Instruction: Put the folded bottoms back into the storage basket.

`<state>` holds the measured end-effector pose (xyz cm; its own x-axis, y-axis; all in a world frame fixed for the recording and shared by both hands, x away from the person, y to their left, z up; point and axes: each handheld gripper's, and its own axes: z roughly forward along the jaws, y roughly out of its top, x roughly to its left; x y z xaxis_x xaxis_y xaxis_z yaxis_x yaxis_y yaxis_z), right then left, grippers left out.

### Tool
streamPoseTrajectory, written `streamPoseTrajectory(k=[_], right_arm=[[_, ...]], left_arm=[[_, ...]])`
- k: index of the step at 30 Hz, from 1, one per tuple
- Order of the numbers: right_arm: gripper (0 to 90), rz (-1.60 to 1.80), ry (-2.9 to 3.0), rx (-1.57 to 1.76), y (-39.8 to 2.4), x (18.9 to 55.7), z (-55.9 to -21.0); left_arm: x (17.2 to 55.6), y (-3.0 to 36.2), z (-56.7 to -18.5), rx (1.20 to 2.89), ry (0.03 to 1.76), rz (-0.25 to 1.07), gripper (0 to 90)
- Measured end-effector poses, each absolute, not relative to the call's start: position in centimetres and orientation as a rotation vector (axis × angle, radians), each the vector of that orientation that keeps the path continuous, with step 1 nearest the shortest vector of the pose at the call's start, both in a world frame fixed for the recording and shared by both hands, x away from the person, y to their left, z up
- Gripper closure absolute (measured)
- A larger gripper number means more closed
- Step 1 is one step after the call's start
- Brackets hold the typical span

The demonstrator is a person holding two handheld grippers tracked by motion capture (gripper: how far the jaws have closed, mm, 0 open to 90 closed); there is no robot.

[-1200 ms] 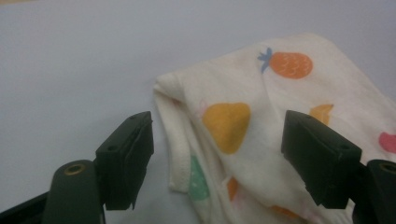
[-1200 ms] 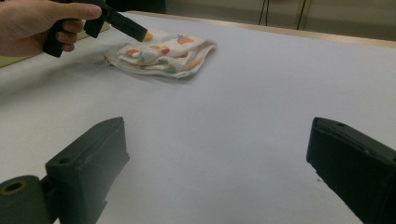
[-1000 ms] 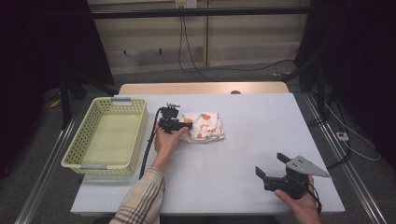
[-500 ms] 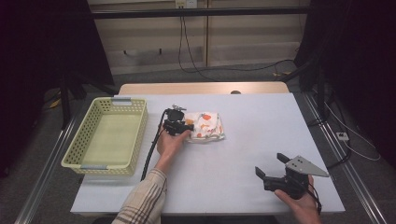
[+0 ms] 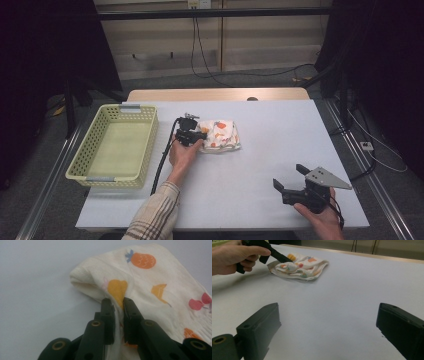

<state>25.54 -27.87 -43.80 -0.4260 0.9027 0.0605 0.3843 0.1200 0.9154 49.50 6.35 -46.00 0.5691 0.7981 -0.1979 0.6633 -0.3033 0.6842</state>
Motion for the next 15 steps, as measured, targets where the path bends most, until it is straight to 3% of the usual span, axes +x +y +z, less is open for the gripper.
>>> streamPoseTrajectory(k=[15], right_arm=[[5.3,1.282,1.871,1.245,-27.9,25.5,-43.8]], left_arm=[[49.1,6.6,-44.6,2.004,1.135,0.224,81.3]])
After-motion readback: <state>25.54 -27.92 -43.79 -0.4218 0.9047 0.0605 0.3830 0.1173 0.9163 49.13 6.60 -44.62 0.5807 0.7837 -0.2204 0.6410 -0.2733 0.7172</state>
